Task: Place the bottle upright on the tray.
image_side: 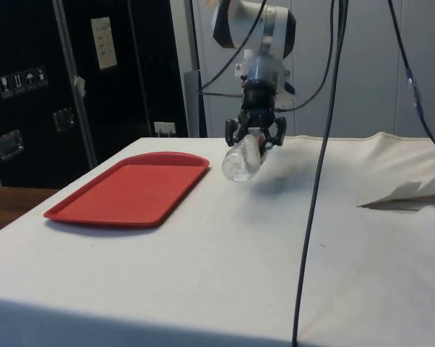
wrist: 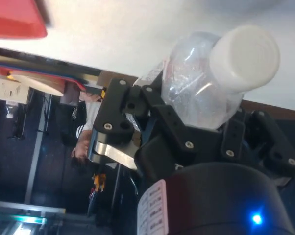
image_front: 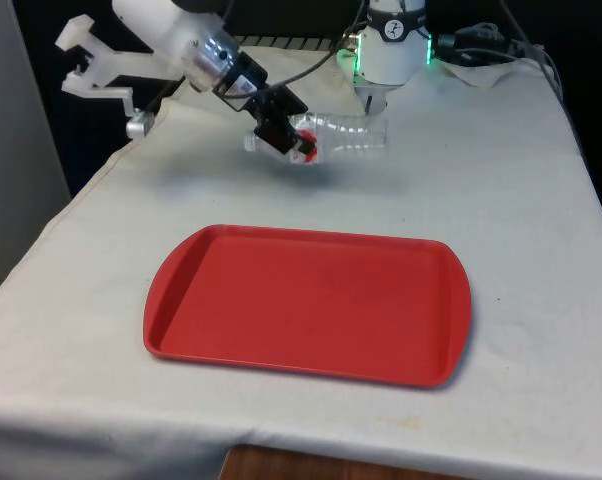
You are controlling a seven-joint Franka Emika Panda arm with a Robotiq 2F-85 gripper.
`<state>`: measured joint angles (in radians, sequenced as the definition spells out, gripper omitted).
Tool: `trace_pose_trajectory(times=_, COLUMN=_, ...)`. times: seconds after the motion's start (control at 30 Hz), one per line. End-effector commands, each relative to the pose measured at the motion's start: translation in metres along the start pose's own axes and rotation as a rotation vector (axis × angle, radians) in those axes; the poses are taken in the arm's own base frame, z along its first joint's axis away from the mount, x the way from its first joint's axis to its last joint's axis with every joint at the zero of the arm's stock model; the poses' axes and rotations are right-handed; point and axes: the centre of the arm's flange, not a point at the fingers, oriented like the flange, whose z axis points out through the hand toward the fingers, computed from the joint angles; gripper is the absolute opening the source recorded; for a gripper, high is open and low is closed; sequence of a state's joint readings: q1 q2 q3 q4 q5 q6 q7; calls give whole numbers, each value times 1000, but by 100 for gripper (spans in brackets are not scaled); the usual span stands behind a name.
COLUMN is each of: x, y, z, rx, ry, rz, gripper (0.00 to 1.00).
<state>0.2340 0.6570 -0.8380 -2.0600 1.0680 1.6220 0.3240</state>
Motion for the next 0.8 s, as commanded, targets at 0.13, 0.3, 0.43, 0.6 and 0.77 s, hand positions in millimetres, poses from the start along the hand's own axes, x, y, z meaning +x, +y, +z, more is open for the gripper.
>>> trace_pose_trajectory(times=0.13, x=-16, y=-2, z=-17, rx=24, ry=5, rz=3, gripper=33)
trace_pose_trajectory(times=0.3, x=-26, y=-4, z=-27, rx=36, ry=1, rz=2, gripper=33)
trace_pose_trajectory(times=0.43, x=-33, y=-5, z=-34, rx=44, ry=0, rz=3, gripper=33)
trace_pose_trajectory(times=0.6, x=-41, y=-7, z=-42, rx=51, ry=1, rz=4, gripper=33)
trace_pose_trajectory(times=0.77, x=-48, y=-9, z=-50, rx=52, ry=16, rz=10, gripper=33)
